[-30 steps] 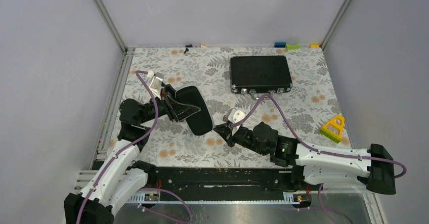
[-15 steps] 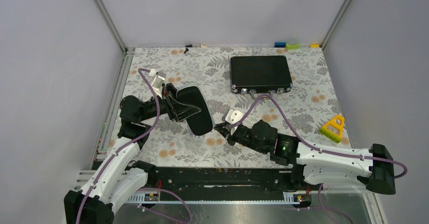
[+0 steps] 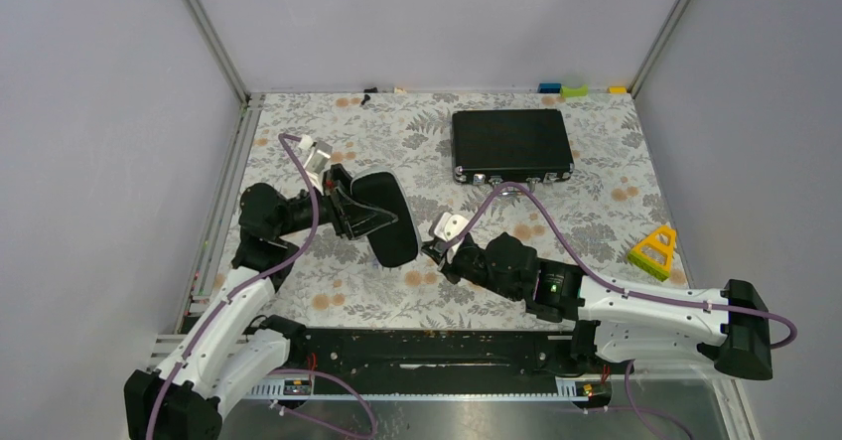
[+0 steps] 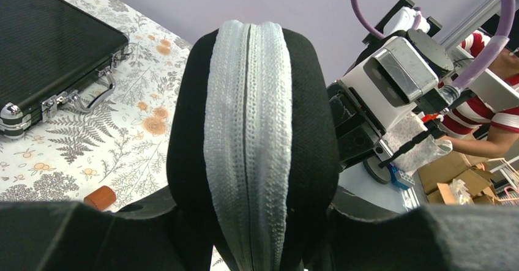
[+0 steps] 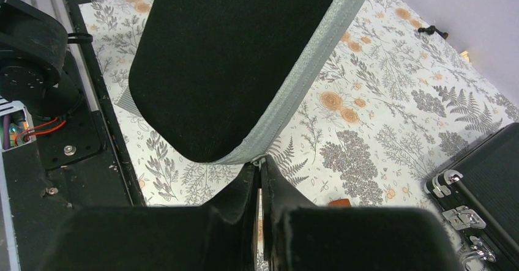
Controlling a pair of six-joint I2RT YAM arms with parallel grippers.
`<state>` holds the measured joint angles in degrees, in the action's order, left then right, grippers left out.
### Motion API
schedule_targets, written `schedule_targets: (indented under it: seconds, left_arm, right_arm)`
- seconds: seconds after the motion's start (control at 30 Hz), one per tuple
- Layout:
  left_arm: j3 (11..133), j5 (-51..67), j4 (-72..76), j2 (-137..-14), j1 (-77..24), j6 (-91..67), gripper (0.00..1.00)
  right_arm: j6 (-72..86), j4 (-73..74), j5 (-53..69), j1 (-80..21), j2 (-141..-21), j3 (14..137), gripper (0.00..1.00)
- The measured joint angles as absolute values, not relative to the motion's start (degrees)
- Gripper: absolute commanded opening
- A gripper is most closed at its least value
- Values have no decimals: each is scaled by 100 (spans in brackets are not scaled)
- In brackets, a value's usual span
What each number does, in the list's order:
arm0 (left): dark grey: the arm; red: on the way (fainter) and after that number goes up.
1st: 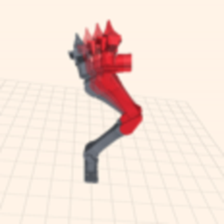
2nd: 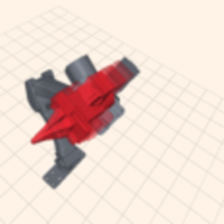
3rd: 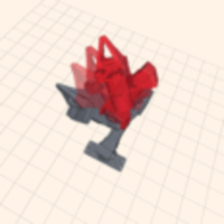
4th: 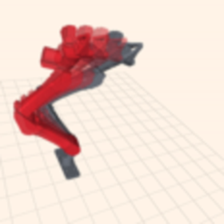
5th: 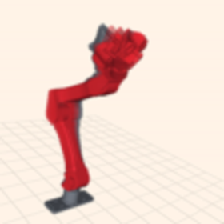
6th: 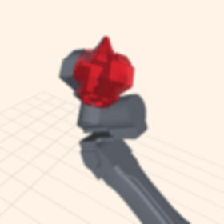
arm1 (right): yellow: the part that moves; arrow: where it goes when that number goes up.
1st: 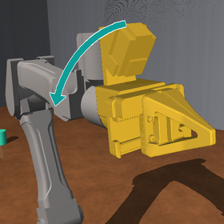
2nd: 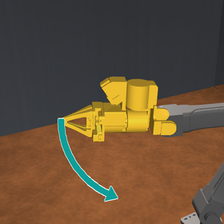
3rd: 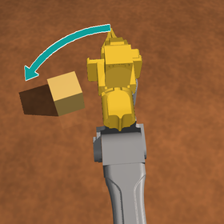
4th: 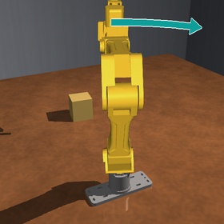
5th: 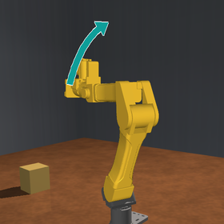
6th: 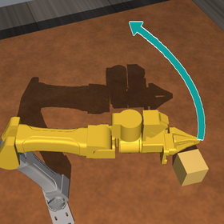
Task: Open the umbrella
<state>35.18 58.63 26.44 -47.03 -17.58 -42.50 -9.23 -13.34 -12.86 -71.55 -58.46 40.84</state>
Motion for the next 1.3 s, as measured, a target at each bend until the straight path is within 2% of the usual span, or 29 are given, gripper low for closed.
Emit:
schedule_targets:
  seconds: [0.77, 1.3]
  left_arm:
    - [4099, 5621, 843, -4794, -2668, -2749, 0]
    - [4117, 5295, -165, -4906, -3546, -1988, 0]
  right_arm:
    - [-1074, -705, -939, -7150, -5669, 4084, 0]
    - [-720, -585, -611, -7166, -4838, 3542, 0]
